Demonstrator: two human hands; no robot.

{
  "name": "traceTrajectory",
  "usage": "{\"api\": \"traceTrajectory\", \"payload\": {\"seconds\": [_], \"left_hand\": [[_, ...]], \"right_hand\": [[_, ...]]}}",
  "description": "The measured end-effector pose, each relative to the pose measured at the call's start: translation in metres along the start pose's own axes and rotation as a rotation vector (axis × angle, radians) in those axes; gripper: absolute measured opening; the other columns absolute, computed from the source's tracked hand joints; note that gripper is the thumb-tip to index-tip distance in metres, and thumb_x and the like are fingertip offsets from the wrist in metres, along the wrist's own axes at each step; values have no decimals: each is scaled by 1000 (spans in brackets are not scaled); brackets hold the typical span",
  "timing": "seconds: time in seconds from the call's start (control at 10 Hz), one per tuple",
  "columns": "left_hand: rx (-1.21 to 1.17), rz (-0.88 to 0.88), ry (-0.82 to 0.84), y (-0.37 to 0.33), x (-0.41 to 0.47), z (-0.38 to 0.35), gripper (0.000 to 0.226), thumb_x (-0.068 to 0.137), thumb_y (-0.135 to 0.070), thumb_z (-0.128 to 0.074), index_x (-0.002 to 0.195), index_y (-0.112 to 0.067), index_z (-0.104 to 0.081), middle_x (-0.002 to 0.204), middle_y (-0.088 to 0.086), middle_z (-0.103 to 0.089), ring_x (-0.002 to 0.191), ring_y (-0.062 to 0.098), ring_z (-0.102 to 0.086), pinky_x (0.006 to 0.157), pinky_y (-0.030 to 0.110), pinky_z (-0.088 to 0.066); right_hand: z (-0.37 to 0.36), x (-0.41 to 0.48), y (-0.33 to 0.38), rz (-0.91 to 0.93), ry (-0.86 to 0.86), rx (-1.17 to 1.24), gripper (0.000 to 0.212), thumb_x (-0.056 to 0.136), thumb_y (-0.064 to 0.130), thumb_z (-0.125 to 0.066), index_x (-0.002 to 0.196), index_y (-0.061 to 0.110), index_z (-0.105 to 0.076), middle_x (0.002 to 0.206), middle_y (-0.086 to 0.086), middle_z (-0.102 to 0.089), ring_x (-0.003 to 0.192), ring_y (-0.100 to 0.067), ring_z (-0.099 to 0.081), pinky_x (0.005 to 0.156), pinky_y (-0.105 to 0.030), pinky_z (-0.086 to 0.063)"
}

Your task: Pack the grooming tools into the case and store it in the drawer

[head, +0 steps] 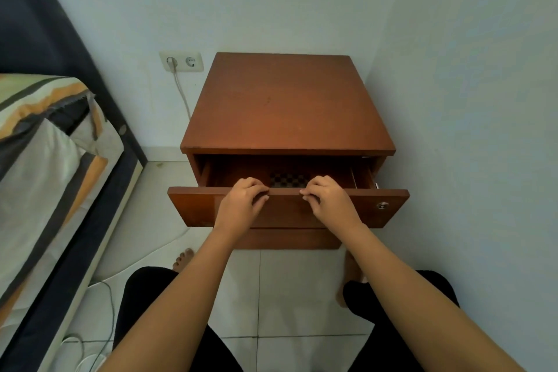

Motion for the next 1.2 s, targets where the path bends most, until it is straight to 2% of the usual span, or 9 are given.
{"api": "traceTrajectory", "payload": {"seconds": [0.1, 0.3, 0.4, 0.6, 0.8, 0.9, 1.0, 1.1, 1.2], "left_hand": [[15, 11, 7, 6, 25, -5, 28, 90, -24, -58, 115, -13, -64, 115, 3, -59, 103, 14, -54, 76, 20, -44], [155, -32, -65, 20, 62, -9, 56, 87, -30, -63, 136, -12, -45, 146, 10, -41, 138, 26, -33, 106, 36, -34], [203, -30, -59, 27, 76, -11, 57, 87, -36, -62, 136, -12, -45, 142, 12, -45, 134, 29, -39, 108, 39, -33], [249, -36, -139, 29, 94, -11, 41, 82, -33, -67, 116, -11, -58, 117, 13, -58, 110, 31, -54, 88, 39, -45], [211, 8, -158, 29, 95, -11, 35, 82, -27, -68, 112, -11, -59, 113, 13, -58, 106, 31, -53, 84, 37, -45], [199, 12, -92, 28, 94, -8, 39, 85, -27, -64, 120, -12, -56, 120, 12, -54, 113, 30, -49, 89, 36, -42], [200, 13, 56, 25, 87, -9, 53, 87, -31, -61, 134, -14, -44, 135, 9, -44, 126, 26, -39, 101, 36, -37], [235, 17, 187, 22, 78, -7, 68, 89, -34, -58, 146, -16, -25, 155, 5, -23, 142, 22, -20, 115, 37, -22], [191, 79, 286, 18, 45, -8, 76, 89, -35, -58, 149, -17, -14, 158, 3, -12, 146, 19, -6, 118, 37, -13]], "right_hand": [[-4, 22, -9, 5, -7, -56, 20, 85, 10, -63, 104, 7, -67, 103, -8, -64, 98, -21, -58, 81, -31, -54], [-8, 57, -23, 59, -29, -255, 54, 83, 18, -66, 131, 5, -48, 133, -15, -55, 126, -29, -49, 104, -39, -41], [-15, 69, -32, 48, -18, -268, 53, 85, 19, -64, 132, 4, -46, 133, -15, -54, 126, -30, -49, 106, -41, -41], [-17, 83, -43, -23, -144, -219, 34, 80, 17, -66, 113, 12, -58, 115, -9, -62, 112, -27, -55, 94, -40, -45], [-19, 84, -43, -57, -172, -219, 32, 78, 13, -66, 109, 14, -58, 113, -8, -62, 109, -24, -52, 92, -38, -45], [-14, 83, -39, -57, -110, -218, 35, 79, 11, -64, 113, 11, -57, 117, -10, -60, 111, -28, -53, 93, -40, -46], [-18, 76, -34, -91, 66, -212, 48, 84, 11, -58, 131, 10, -46, 135, -10, -49, 127, -27, -43, 106, -40, -40], [-20, 67, -27, -111, 185, -238, 63, 88, 12, -54, 144, 11, -26, 154, -8, -26, 143, -24, -21, 116, -37, -25], [-25, 30, -22, -197, 279, -189, 66, 90, 12, -50, 147, 15, -19, 157, -4, -17, 145, -21, -14, 117, -35, -22]]}}
Point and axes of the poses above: each hand's wrist, its own x-axis towards the middle knuckle, its own z-axis out of the back of the hand, y = z × x, the point moved 8 cm from there along x, towards the middle knuckle
